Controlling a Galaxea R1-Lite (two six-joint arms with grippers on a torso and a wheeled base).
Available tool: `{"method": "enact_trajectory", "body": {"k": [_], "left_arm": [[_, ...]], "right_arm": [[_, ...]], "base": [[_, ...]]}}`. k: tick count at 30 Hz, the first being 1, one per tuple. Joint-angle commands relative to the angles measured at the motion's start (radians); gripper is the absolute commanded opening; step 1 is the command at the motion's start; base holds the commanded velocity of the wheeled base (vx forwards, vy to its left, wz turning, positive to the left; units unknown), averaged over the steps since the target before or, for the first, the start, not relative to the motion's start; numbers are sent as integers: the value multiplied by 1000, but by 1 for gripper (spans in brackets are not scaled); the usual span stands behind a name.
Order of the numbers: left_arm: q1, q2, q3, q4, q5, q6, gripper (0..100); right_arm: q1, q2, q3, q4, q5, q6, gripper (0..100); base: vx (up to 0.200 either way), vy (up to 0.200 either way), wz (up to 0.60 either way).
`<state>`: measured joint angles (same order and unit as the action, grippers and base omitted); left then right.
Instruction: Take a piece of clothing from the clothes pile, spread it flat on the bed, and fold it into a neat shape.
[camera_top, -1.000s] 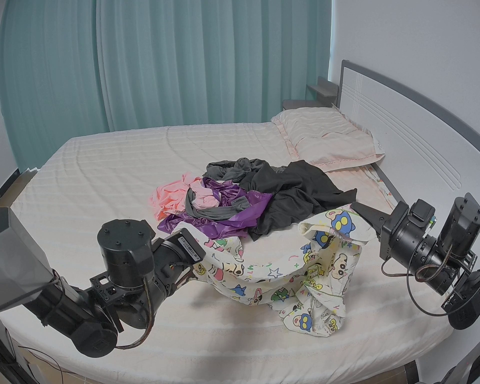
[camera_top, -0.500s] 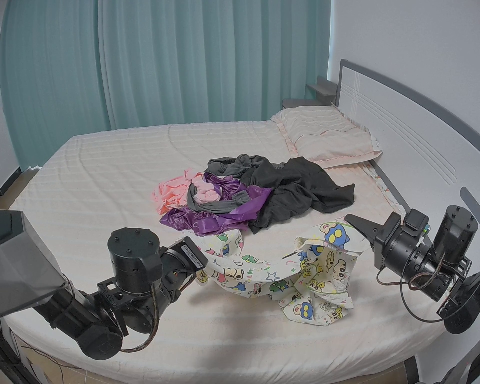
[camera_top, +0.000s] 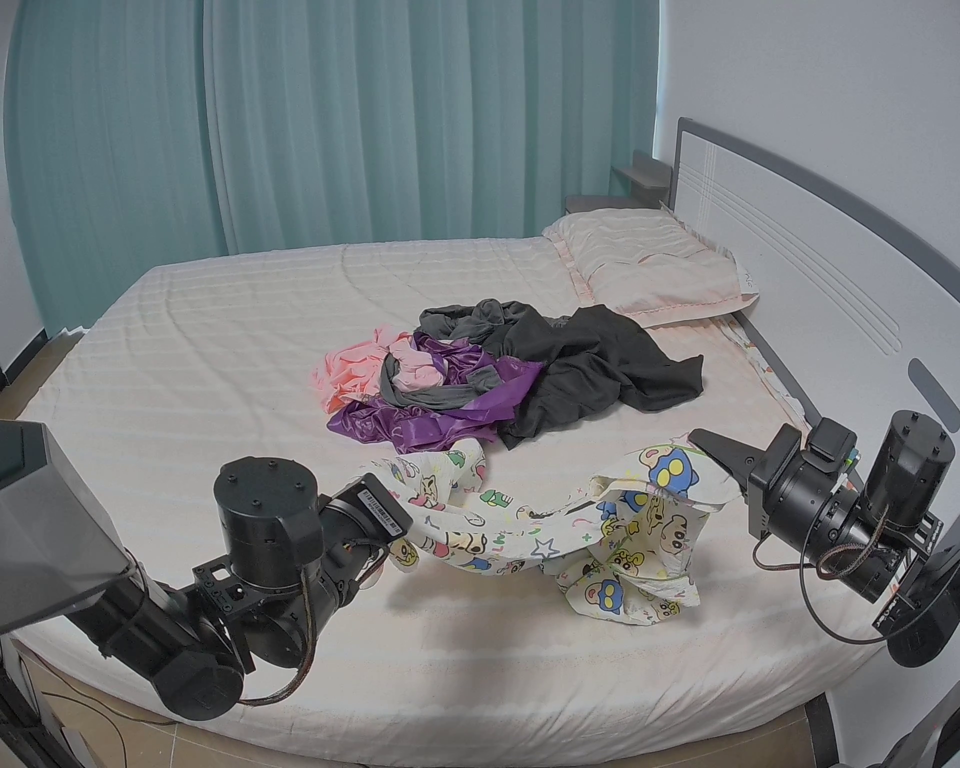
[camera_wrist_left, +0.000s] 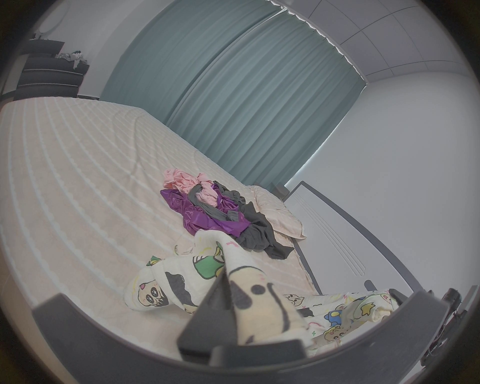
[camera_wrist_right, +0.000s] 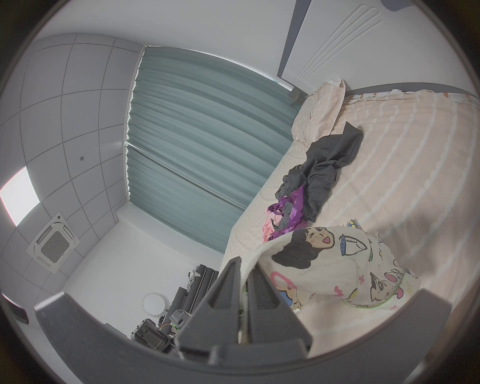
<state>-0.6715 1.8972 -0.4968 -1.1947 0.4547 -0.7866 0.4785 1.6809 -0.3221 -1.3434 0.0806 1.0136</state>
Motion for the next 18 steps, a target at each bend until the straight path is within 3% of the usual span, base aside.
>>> {"method": "enact_trajectory", "body": {"k": [1,18], "left_arm": [[3,-1,4,0,6,1,0],[15,-6,14,0,18,7,0]], "right_arm": [[0,0,0,0,1,0,0],[-8,-15,-5,-2,-4,-6,0]], "base": [[0,200,0],[0,200,0]]}}
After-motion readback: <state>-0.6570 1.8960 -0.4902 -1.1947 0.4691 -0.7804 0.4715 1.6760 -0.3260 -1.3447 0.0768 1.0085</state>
